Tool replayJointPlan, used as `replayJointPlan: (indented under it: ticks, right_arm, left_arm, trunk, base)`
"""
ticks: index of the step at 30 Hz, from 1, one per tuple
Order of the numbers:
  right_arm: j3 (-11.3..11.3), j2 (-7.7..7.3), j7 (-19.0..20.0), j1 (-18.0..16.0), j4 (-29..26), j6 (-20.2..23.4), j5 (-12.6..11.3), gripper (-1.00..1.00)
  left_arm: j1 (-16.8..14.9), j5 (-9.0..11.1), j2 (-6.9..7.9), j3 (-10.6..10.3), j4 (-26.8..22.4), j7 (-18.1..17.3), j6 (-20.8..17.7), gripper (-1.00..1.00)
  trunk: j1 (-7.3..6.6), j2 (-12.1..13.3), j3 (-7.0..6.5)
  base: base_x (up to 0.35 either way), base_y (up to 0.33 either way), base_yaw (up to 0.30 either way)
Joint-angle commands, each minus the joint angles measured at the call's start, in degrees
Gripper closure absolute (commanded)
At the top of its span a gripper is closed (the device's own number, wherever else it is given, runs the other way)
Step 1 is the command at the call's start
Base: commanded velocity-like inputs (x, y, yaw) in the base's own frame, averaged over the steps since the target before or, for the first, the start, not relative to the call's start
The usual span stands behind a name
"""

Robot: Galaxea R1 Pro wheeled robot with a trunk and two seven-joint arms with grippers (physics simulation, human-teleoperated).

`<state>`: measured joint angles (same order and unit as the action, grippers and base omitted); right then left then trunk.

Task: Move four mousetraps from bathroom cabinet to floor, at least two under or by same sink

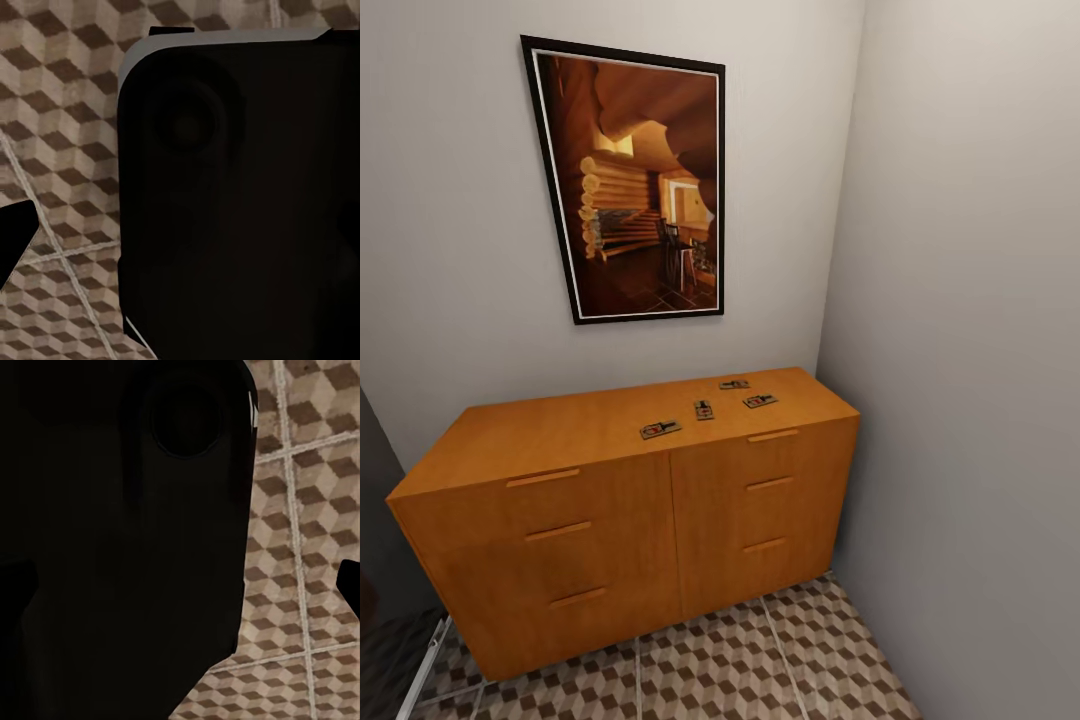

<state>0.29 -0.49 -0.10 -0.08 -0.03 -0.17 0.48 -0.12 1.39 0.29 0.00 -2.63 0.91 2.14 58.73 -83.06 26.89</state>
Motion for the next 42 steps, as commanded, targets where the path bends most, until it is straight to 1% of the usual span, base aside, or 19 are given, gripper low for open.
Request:
replayJointPlan:
  ticks: [1, 4, 6, 7, 11, 15, 16, 22, 23, 29, 30, 31, 38, 39, 42]
  right_arm:
    - [0.02, -0.05, -0.04, -0.03, -0.03, 0.00, 0.14, -1.00]
    - [-0.05, -0.25, -0.12, -0.03, -0.76, 0.02, 0.31, -1.00]
    - [-0.07, -0.33, -0.17, -0.02, -2.42, 0.11, 0.37, -1.00]
    - [-0.07, -0.33, -0.17, -0.02, -2.42, 0.11, 0.37, -1.00]
    - [-0.12, -0.45, -0.13, -0.02, -8.62, 1.04, 0.42, -1.00]
    - [-0.28, -0.71, -0.10, -0.01, -16.15, 3.82, 0.36, -1.00]
    - [-0.28, -0.71, -0.10, -0.01, -16.15, 3.82, 0.36, -1.00]
    - [-0.65, -2.28, -0.09, -0.01, -28.64, 11.70, 0.15, -1.00]
    - [-0.65, -2.28, -0.09, -0.01, -28.64, 11.70, 0.15, -1.00]
    - [-1.32, -3.08, -0.02, -0.01, -40.88, 20.40, -0.05, -1.00]
    - [-1.64, -3.14, -0.02, -0.01, -42.59, 21.59, -0.07, -1.00]
    - [-1.64, -3.14, -0.02, -0.01, -42.59, 21.59, -0.07, -1.00]
    - [-5.55, -3.39, 0.14, -0.01, -51.79, 27.83, -0.07, -1.00]
    - [-5.55, -3.39, 0.14, -0.01, -51.79, 27.83, -0.07, -1.00]
    - [-6.94, -3.43, 0.23, -0.01, -55.29, 30.28, -0.06, -1.00]
  left_arm:
    - [0.00, 0.12, 0.06, -0.06, -0.60, 0.14, 0.14, -1.00]
    - [0.00, 0.07, 0.42, -0.12, -3.60, 0.18, -0.30, -1.00]
    - [0.01, 0.03, 0.61, -0.14, -6.32, 0.14, -0.77, -1.00]
    - [0.01, 0.03, 0.61, -0.14, -6.32, 0.14, -0.77, -1.00]
    - [0.01, -0.17, 0.76, -0.14, -12.76, 0.04, -2.79, -1.00]
    - [0.00, -0.48, 0.72, -0.16, -19.94, -0.02, -6.91, -1.00]
    - [0.00, -0.48, 0.72, -0.16, -19.94, -0.02, -6.91, -1.00]
    - [0.02, -0.76, 0.63, -0.36, -32.97, -0.31, -15.19, -1.00]
    - [0.02, -0.76, 0.63, -0.36, -32.97, -0.31, -15.19, -1.00]
    - [0.03, -0.81, 0.53, -0.62, -44.60, -0.61, -21.49, -1.00]
    - [0.03, -0.82, 0.51, -0.66, -46.22, -0.63, -22.26, -1.00]
    - [0.03, -0.82, 0.51, -0.66, -46.22, -0.63, -22.26, -1.00]
    - [-0.01, -0.85, 0.44, -0.86, -56.22, -0.71, -27.43, -1.00]
    - [-0.01, -0.85, 0.44, -0.86, -56.22, -0.71, -27.43, -1.00]
    - [0.00, -0.84, 0.43, -1.21, -60.40, -0.72, -29.88, -1.00]
  trunk:
    - [0.00, -0.02, 0.04]
    - [0.00, -0.02, 0.04]
    - [0.00, -0.02, 0.04]
    - [0.00, -0.02, 0.04]
    - [0.00, -0.02, 0.04]
    - [0.00, -0.02, 0.04]
    - [0.00, -0.02, 0.04]
    - [0.00, -0.02, 0.04]
    - [0.00, -0.02, 0.04]
    - [0.00, -0.02, 0.04]
    - [0.00, -0.02, 0.04]
    - [0.00, -0.02, 0.04]
    - [0.00, -0.02, 0.04]
    - [0.00, -0.02, 0.04]
    - [0.00, -0.02, 0.04]
  base:
    - [0.000, 0.000, 0.000]
    - [0.000, 0.000, 0.000]
    - [0.000, 0.000, 0.000]
    - [0.000, 0.000, 0.000]
    - [0.000, 0.000, 0.000]
    - [0.000, 0.000, 0.000]
    - [0.000, 0.000, 0.000]
    - [0.000, 0.000, 0.000]
    - [0.000, 0.000, 0.000]
    - [0.000, 0.000, 0.000]
    - [0.000, 0.000, 0.000]
    - [0.000, 0.000, 0.000]
    - [0.000, 0.000, 0.000]
    - [0.000, 0.000, 0.000]
    - [0.000, 0.000, 0.000]
